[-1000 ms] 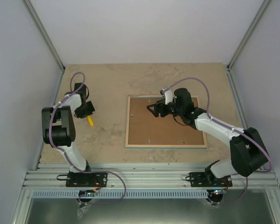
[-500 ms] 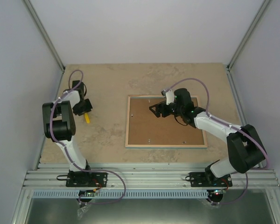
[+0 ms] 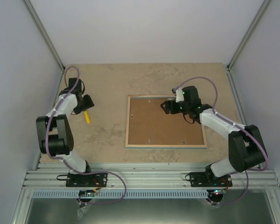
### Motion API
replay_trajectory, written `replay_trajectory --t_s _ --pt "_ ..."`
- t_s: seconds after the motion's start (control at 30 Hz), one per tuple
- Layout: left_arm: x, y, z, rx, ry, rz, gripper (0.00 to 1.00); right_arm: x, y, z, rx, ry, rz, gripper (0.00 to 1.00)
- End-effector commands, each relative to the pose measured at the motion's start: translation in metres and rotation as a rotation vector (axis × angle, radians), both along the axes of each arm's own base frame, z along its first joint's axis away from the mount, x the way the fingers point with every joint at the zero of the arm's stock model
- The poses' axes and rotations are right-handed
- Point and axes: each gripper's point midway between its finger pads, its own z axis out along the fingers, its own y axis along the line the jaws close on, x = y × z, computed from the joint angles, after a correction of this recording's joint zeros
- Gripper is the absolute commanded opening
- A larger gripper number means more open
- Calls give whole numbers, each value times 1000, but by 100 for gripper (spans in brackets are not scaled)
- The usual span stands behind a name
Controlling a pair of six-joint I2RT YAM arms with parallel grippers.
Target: Take the photo out of the frame
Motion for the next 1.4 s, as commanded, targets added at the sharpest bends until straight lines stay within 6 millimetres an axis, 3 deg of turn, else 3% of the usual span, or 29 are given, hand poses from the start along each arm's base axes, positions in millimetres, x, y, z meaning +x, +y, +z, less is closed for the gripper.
replay_trajectory --t_s 0.0,0.1,0.27,0.4,0.63,0.87,1.13,1.37 --pt "-6 -56 36 -87 -98 -105 66 3 -41 -4 -70 39 -119 84" --pt "-17 -108 46 -150 -125 -205 68 2 -72 -8 -86 63 -210 86" --pt "-43 -180 44 -209 -115 -346 69 -3 -128 -17 -121 123 -386 88" --pt "-61 -212 34 -263 -110 -400 70 -14 -168 -29 -109 185 -512 91" --pt "-86 -248 9 -331 -33 -486 72 -44 -216 -61 -78 299 -701 98" --pt "-99 -270 -17 -349 37 -531 71 -63 -211 -93 -47 403 -675 98" --pt "-103 -270 -36 -326 74 -519 70 -69 -195 -108 15 452 -617 98" --pt "-85 -285 -23 -358 26 -540 70 -51 -166 -103 90 441 -535 97"
